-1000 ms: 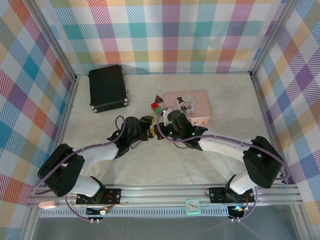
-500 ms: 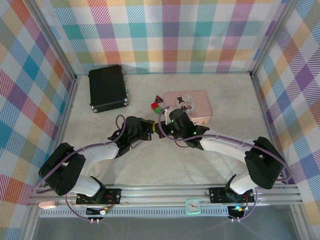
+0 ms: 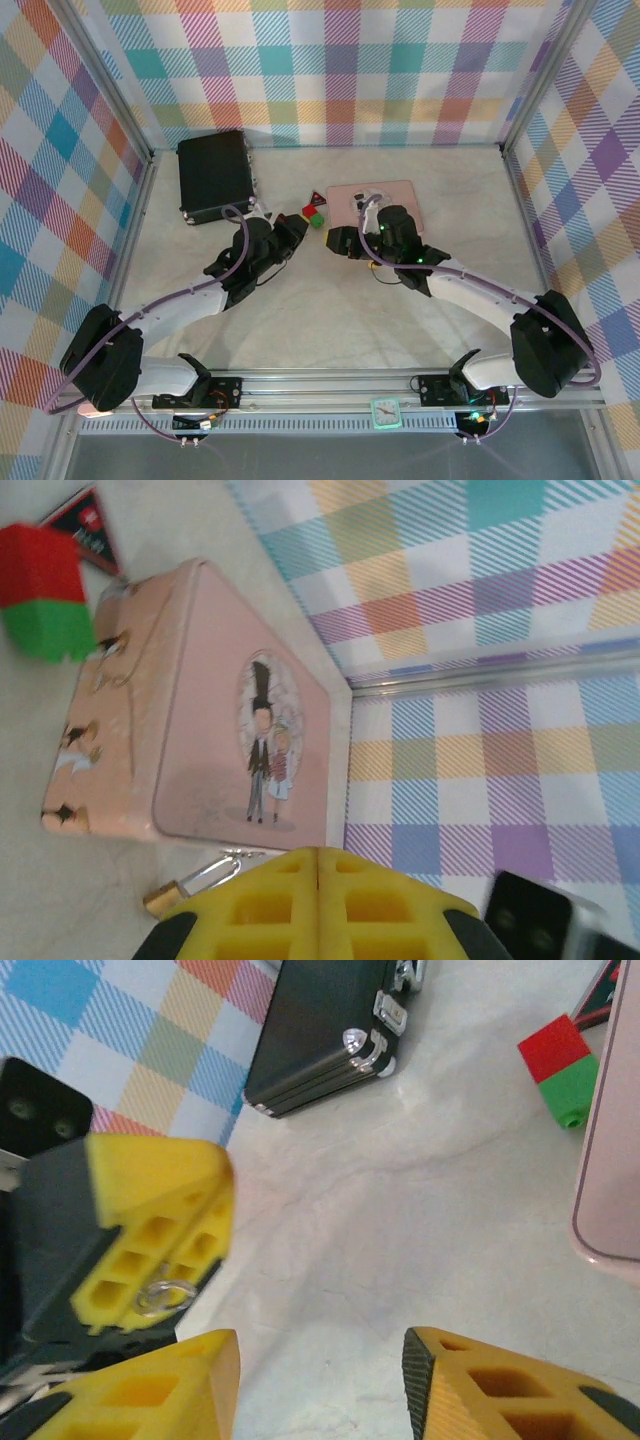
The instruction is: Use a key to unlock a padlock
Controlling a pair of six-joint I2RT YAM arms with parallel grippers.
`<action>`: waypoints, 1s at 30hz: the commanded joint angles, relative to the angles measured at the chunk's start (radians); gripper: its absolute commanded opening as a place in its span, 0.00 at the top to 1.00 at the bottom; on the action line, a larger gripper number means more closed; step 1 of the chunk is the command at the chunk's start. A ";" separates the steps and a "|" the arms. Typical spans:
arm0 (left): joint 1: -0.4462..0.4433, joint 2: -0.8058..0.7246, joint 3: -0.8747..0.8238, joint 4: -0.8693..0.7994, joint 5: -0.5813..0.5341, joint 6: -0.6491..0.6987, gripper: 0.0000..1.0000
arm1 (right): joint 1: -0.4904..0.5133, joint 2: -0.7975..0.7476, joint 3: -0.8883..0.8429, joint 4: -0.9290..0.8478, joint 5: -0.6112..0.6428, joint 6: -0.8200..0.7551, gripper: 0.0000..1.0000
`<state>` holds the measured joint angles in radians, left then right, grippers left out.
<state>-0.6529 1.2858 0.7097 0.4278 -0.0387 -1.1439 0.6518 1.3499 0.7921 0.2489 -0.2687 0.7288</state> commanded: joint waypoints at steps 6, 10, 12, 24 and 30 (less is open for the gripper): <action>-0.013 0.051 -0.077 0.378 0.068 0.213 1.00 | -0.008 0.071 -0.039 0.416 -0.287 0.166 0.58; -0.016 0.063 -0.077 0.422 0.094 0.221 1.00 | -0.007 0.107 -0.054 0.517 -0.322 0.196 0.63; -0.017 0.060 -0.083 0.434 0.096 0.219 1.00 | -0.007 0.116 -0.060 0.541 -0.320 0.195 0.64; -0.039 0.072 -0.114 0.510 0.110 0.126 1.00 | -0.014 0.164 -0.054 0.594 -0.308 0.185 0.78; -0.049 0.050 -0.112 0.501 0.143 0.114 1.00 | -0.048 0.157 -0.056 0.575 -0.333 0.140 0.94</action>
<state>-0.6666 1.3537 0.5999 0.8753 0.0360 -1.0153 0.6243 1.5085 0.7437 0.7849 -0.6060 0.9009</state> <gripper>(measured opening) 0.052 0.076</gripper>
